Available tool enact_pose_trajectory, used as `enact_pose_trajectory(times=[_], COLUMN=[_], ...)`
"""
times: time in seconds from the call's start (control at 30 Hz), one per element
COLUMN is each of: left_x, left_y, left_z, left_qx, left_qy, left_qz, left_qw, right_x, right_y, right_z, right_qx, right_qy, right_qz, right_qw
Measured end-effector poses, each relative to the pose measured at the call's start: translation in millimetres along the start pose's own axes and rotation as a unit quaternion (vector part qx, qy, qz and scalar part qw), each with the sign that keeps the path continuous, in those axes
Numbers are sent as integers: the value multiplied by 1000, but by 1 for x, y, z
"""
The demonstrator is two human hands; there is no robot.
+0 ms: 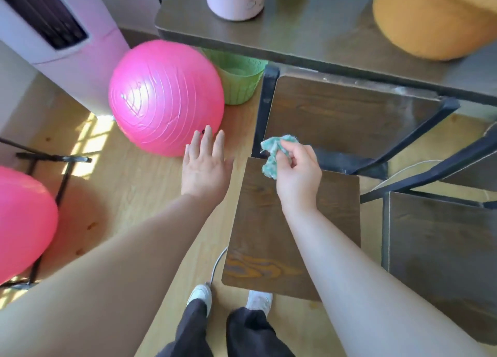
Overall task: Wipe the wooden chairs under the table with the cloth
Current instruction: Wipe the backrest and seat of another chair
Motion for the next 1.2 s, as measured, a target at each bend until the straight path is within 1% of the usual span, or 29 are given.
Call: enact_pose_trajectory(times=[0.1, 0.17, 0.23, 0.4, 0.47, 0.53, 0.63, 0.73, 0.83, 0.93, 1.03, 1.2], left_x=[-13, -17, -18, -6, 4, 14, 27, 40, 51, 60, 68, 78], left_y=[-8, -10, -10, 2, 11, 19, 31, 43, 54, 63, 70, 83], left_z=[28, 43, 54, 65, 66, 66, 67, 68, 68, 67, 63, 55], left_qx=[5, 11, 19, 47, 63, 79, 95, 111, 114, 117, 121, 117], left_qy=[-22, -30, -30, -5, 10, 29, 57, 74, 90, 104, 118, 127], left_qz=[-5, -9, -9, -9, -4, 7, 21, 35, 31, 28, 30, 15], left_qw=[1000, 999, 999, 999, 998, 996, 994, 990, 989, 987, 985, 985], right_x=[3, 9, 20, 41, 45, 49, 59, 73, 91, 108, 123, 145], right_y=[42, 65, 77, 69, 63, 54, 30, 1, -26, -48, -66, -85], right_z=[40, 62, 80, 91, 88, 83, 70, 57, 45, 33, 22, 11], right_qx=[-111, -186, -239, -306, -323, -331, -321, -287, -249, -200, -156, -38], right_qy=[-40, -73, -91, -126, -147, -149, -116, -78, -63, -48, -52, -53], right_qz=[6, 6, -3, -58, -67, -79, -98, -112, -120, -136, -134, -113], right_qw=[993, 980, 967, 942, 933, 928, 935, 948, 959, 969, 977, 991])
Point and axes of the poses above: each hand's wrist, its own z-axis towards the middle knuckle, its own x-axis out of the palm, y = z × x, the point moved 2 cm from there along z, towards the middle knuckle, and after that the axes turned 6 degrees about -y, right-handed, at the moved point
